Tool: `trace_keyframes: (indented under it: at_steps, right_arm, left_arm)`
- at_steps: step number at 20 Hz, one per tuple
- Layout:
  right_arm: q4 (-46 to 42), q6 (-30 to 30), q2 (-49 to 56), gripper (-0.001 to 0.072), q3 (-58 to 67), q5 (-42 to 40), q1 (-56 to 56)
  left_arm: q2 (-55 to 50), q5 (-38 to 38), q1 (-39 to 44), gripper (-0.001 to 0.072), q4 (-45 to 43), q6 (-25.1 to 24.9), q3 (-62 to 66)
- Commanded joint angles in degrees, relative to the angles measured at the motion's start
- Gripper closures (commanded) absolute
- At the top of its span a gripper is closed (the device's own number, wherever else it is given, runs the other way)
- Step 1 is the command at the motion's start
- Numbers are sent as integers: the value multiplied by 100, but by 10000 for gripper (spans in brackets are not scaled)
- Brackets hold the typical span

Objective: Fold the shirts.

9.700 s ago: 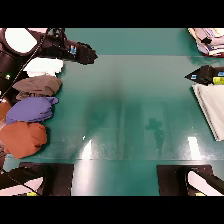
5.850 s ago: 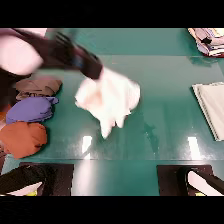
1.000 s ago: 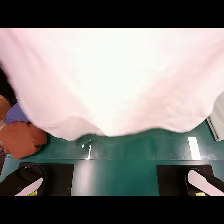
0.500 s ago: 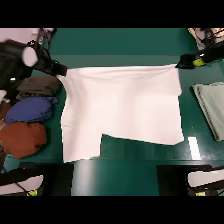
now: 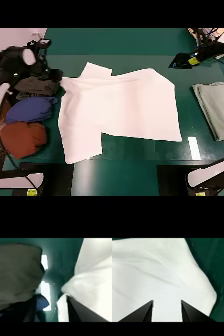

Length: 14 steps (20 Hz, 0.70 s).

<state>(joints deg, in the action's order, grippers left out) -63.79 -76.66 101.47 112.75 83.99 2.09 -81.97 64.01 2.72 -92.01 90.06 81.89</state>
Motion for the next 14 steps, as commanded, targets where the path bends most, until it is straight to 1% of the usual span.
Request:
trace_keyframes:
  at_steps: [1,3,6,7,9,12,14]
  right_arm:
    - [22,173,-310,304,63,743,-262]
    - [24,173,-476,304,52,925,-457]
    - [120,173,-933,304,-603,723,-723]
    - [125,192,-1106,304,-946,699,-802]
    - [125,365,-1550,304,-1816,623,-949]
    - [127,422,-2284,304,-3215,133,-1215]
    - [127,529,-2682,304,-3943,-46,-1335]
  left_arm:
    - [758,560,-363,270,170,-48,-573]
    - [1287,549,-444,270,433,-50,-1333]
    - [1609,393,-442,269,588,-48,-2205]
    - [1609,466,-444,269,601,-4,-2361]
    - [1609,573,-442,269,892,9,-2636]
    - [1609,446,-442,269,1648,2,-3211]
    - [1609,442,-442,268,1746,15,-3595]
